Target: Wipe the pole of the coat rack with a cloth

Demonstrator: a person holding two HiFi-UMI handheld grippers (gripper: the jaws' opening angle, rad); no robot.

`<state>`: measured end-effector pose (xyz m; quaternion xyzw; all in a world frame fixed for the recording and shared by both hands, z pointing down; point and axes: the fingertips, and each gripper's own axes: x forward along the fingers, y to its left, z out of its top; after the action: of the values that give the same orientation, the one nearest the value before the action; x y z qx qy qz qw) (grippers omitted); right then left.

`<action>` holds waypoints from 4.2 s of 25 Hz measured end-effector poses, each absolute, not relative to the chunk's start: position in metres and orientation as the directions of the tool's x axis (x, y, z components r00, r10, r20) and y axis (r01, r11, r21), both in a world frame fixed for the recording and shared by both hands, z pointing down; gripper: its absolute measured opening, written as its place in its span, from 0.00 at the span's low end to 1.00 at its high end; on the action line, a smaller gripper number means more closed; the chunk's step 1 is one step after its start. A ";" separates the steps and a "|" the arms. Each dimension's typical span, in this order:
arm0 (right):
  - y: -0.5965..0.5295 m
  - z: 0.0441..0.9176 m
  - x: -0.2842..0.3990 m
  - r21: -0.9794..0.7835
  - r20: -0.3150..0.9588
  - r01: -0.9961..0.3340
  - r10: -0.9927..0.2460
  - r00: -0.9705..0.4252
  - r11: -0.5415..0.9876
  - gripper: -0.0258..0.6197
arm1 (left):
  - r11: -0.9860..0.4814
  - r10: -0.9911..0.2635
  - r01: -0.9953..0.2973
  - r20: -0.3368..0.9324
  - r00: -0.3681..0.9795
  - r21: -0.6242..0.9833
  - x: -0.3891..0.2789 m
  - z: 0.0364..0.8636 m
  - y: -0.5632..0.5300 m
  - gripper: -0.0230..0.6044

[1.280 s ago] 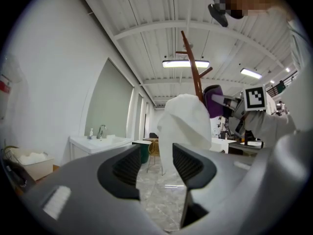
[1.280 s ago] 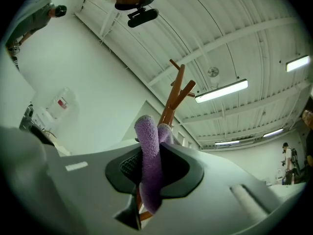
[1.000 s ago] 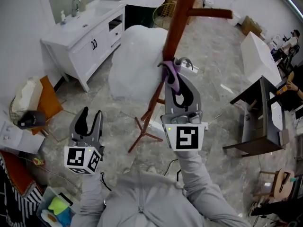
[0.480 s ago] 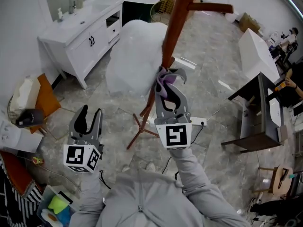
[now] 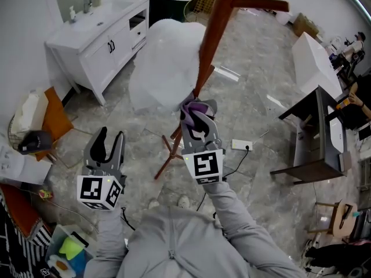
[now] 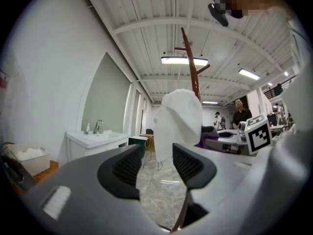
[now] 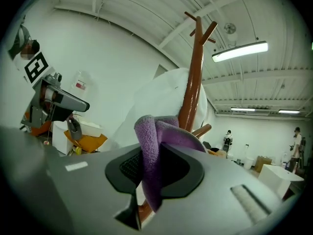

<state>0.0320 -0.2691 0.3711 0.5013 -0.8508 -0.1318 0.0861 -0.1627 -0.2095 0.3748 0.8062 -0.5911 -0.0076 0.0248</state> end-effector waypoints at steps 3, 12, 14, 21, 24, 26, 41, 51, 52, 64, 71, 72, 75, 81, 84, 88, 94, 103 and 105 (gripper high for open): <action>-0.267 0.378 0.028 0.312 0.035 -0.819 -0.867 -0.496 0.481 0.12 | -0.306 -0.951 -0.951 0.020 0.307 0.052 -0.159 0.377 -0.209 0.38; -0.244 0.341 0.068 0.280 -0.065 -0.876 -0.903 -0.425 0.392 0.12 | -0.318 -0.947 -0.946 0.025 0.320 0.062 -0.154 0.381 -0.208 0.38; -0.240 0.329 0.085 0.283 -0.091 -0.891 -0.914 -0.394 0.356 0.12 | -0.324 -0.945 -0.944 0.026 0.326 0.067 -0.151 0.383 -0.208 0.38; -0.230 0.285 0.133 0.185 -0.203 -0.948 -0.933 -0.296 0.260 0.12 | -0.364 -0.930 -0.928 0.017 0.366 0.077 -0.134 0.382 -0.214 0.38; -0.231 0.276 0.133 0.095 -0.239 -0.957 -0.927 -0.289 0.274 0.12 | -0.379 -0.924 -0.922 0.013 0.381 0.080 -0.130 0.382 -0.217 0.38; -0.237 0.283 0.125 0.055 -0.244 -0.956 -0.924 -0.294 0.289 0.12 | -0.385 -0.922 -0.919 0.013 0.388 0.082 -0.128 0.383 -0.217 0.38; -0.278 0.371 0.070 0.176 0.032 -0.935 -0.952 -0.306 0.306 0.12 | -0.372 -0.924 -0.921 0.044 0.379 0.111 -0.153 0.399 -0.220 0.38; -0.260 0.360 0.137 0.244 0.014 -0.958 -0.989 -0.150 0.149 0.12 | -0.418 -0.903 -0.901 0.049 0.426 0.117 -0.140 0.404 -0.231 0.38; -0.258 0.359 0.144 0.244 0.013 -0.960 -0.991 -0.136 0.135 0.12 | -0.424 -0.901 -0.898 0.049 0.431 0.117 -0.138 0.404 -0.231 0.38; -0.222 0.353 0.214 0.246 0.002 -0.969 -1.000 0.010 -0.009 0.12 | -0.478 -0.874 -0.872 0.041 0.484 0.109 -0.111 0.400 -0.234 0.38; -0.199 0.350 0.243 0.264 -0.002 -0.962 -0.998 0.070 -0.068 0.12 | -0.491 -0.867 -0.865 0.036 0.497 0.103 -0.104 0.397 -0.231 0.38; -0.196 0.351 0.243 0.265 0.001 -0.962 -0.998 0.067 -0.064 0.12 | -0.491 -0.867 -0.865 0.036 0.497 0.102 -0.104 0.397 -0.230 0.38; -0.190 0.357 0.232 0.267 0.018 -0.963 -0.999 0.034 -0.028 0.12 | -0.490 -0.868 -0.866 0.038 0.495 0.100 -0.105 0.396 -0.228 0.38; -0.182 0.370 0.179 0.262 0.047 -0.960 -0.995 -0.085 0.095 0.12 | -0.468 -0.880 -0.878 0.042 0.474 0.098 -0.120 0.396 -0.221 0.38; -0.175 0.368 0.148 0.275 0.053 -0.948 -0.987 -0.154 0.163 0.12 | -0.451 -0.889 -0.887 0.046 0.457 0.098 -0.131 0.398 -0.218 0.38; -0.170 0.353 0.104 0.351 0.027 -0.895 -0.959 -0.283 0.274 0.12 | -0.422 -0.902 -0.901 0.051 0.428 0.099 -0.145 0.401 -0.212 0.38; -0.194 0.350 0.061 0.430 0.029 -0.823 -0.917 -0.398 0.371 0.12 | -0.379 -0.920 -0.919 0.064 0.387 0.106 -0.164 0.405 -0.204 0.38; -0.245 0.391 0.003 0.530 0.067 -0.695 -0.841 -0.537 0.486 0.12 | -0.306 -0.945 -0.946 0.090 0.316 0.109 -0.187 0.413 -0.195 0.38; -0.253 0.410 -0.002 0.552 0.096 -0.662 -0.827 -0.554 0.507 0.12 | -0.287 -0.949 -0.951 0.100 0.299 0.112 -0.191 0.417 -0.193 0.38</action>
<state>-0.0016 -0.2534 0.4103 0.4378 -0.8499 -0.2338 0.1767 -0.1912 -0.1927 0.4169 0.8023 -0.5922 0.0069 0.0751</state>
